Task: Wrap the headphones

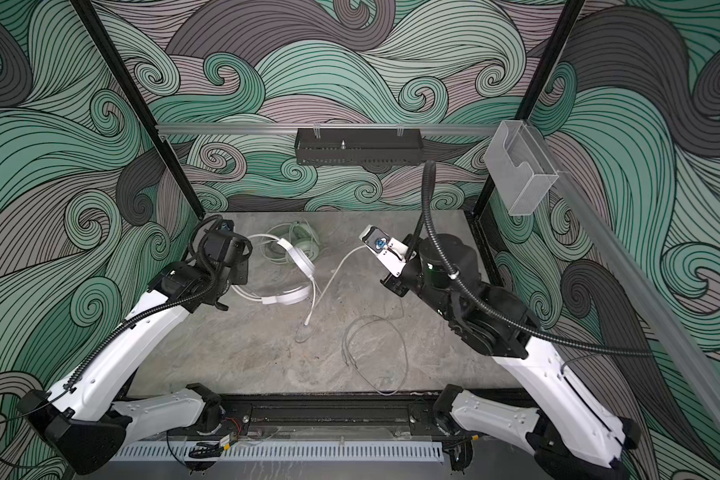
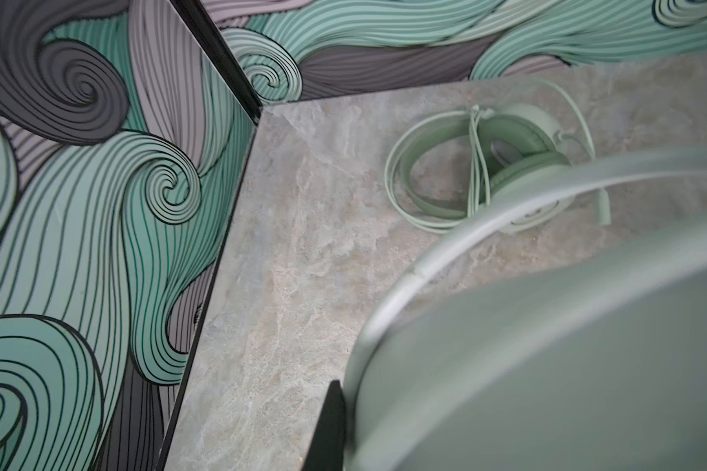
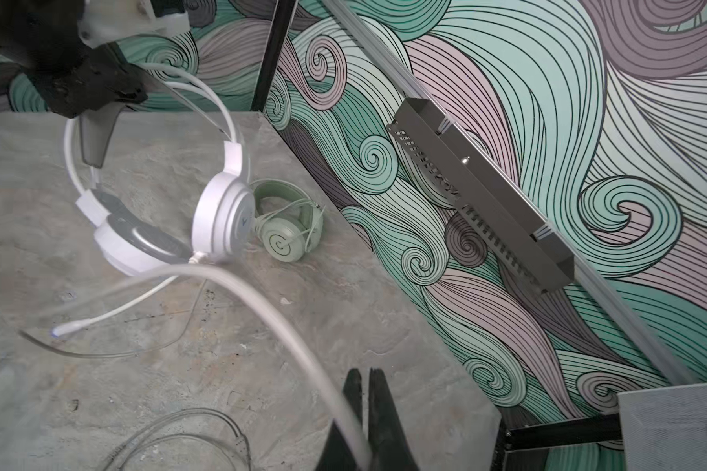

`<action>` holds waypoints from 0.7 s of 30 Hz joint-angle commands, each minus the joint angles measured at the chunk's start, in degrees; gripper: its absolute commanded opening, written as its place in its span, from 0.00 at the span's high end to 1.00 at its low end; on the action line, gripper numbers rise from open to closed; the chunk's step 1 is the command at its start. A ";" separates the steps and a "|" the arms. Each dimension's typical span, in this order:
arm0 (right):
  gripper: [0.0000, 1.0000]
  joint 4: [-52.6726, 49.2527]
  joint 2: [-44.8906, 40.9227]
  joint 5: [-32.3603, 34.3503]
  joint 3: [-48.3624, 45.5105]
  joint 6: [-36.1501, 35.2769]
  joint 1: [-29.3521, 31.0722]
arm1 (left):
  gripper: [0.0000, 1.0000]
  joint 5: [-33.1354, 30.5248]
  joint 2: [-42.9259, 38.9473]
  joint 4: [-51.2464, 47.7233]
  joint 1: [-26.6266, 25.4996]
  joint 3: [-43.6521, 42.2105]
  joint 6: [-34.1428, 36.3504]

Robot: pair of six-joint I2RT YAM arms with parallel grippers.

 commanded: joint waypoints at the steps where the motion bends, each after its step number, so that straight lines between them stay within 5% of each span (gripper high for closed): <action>1: 0.97 3.64 -0.91 0.24 -5.46 5.60 -2.15 | 1.00 -5.73 -1.93 0.28 -0.01 4.94 -5.10; 3: 0.94 2.39 -0.77 1.25 -8.84 9.88 -7.04 | 1.00 -6.76 -2.42 -0.17 0.01 6.53 -5.57; 8: 0.83 0.94 3.20 -9.63 -15.18 28.43 -28.98 | 1.00 -4.21 -3.23 -0.48 0.18 9.47 -6.03; 11: 0.68 1.47 5.96 -10.60 -14.90 32.91 -30.59 | 1.00 0.38 -3.78 -0.62 0.21 9.89 -6.05; 16: 0.24 -3.54 8.65 -11.99 -10.92 37.26 -31.50 | 1.00 3.05 -4.34 -1.80 0.22 11.52 -6.16; 21: 0.11 -8.78 7.04 -18.28 -10.88 43.16 -32.81 | 1.00 4.01 -2.95 -0.96 0.48 14.30 -4.41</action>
